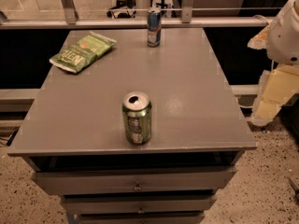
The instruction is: Knock green can over
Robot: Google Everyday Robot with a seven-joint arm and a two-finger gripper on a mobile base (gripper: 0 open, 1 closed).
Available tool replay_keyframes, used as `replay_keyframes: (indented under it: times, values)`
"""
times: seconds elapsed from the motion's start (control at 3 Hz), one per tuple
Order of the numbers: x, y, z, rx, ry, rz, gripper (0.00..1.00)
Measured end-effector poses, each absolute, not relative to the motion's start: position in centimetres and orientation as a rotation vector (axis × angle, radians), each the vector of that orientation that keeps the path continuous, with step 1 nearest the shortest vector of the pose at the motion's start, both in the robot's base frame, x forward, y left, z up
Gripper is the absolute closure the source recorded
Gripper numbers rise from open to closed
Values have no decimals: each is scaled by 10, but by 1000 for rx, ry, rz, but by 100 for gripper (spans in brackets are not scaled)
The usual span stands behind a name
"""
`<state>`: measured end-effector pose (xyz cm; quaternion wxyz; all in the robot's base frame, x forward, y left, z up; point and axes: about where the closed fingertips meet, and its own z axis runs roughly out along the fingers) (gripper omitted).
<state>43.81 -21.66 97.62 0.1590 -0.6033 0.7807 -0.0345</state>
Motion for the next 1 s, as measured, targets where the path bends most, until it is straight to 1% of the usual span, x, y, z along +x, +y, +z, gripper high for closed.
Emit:
replay_keyframes:
  times: [0.33, 1.0]
  values:
    - [438, -215, 976, -1722, 2228, -91, 0]
    - [441, -195, 964, -1679, 2172, 39, 0]
